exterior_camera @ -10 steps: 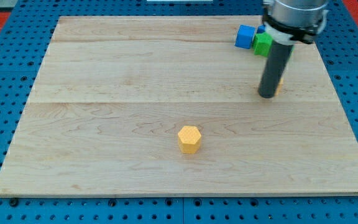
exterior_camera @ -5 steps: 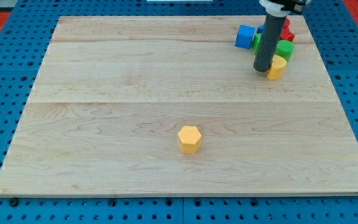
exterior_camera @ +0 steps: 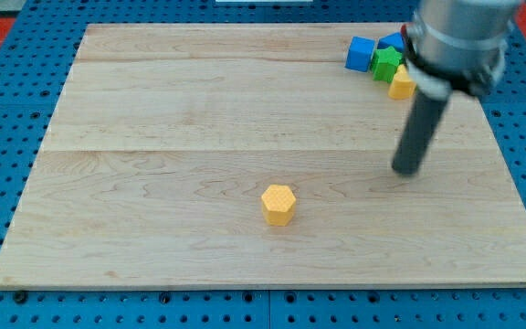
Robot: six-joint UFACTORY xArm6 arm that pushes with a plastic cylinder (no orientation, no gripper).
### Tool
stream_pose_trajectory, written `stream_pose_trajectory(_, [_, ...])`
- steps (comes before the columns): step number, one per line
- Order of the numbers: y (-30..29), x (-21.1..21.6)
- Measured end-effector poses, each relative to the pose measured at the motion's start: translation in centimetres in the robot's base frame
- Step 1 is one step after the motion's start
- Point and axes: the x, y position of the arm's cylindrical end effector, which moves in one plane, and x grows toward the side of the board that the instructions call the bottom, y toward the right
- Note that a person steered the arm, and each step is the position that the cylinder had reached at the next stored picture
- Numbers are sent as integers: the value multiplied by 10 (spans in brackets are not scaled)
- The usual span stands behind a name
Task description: Push the yellow blocks to the group of the blocks
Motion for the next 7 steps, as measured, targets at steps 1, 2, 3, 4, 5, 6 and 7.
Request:
stream_pose_trajectory(1, [-61, 80])
stream_pose_trajectory(2, [-163, 59])
stream_pose_trajectory(3, [-148, 8])
stream_pose_trajectory(4, [-86, -44])
stream_pose_trajectory(5, [-82, -130])
stream_pose_trajectory(6, [-76, -149])
stream_pose_trajectory(7, [-60, -180])
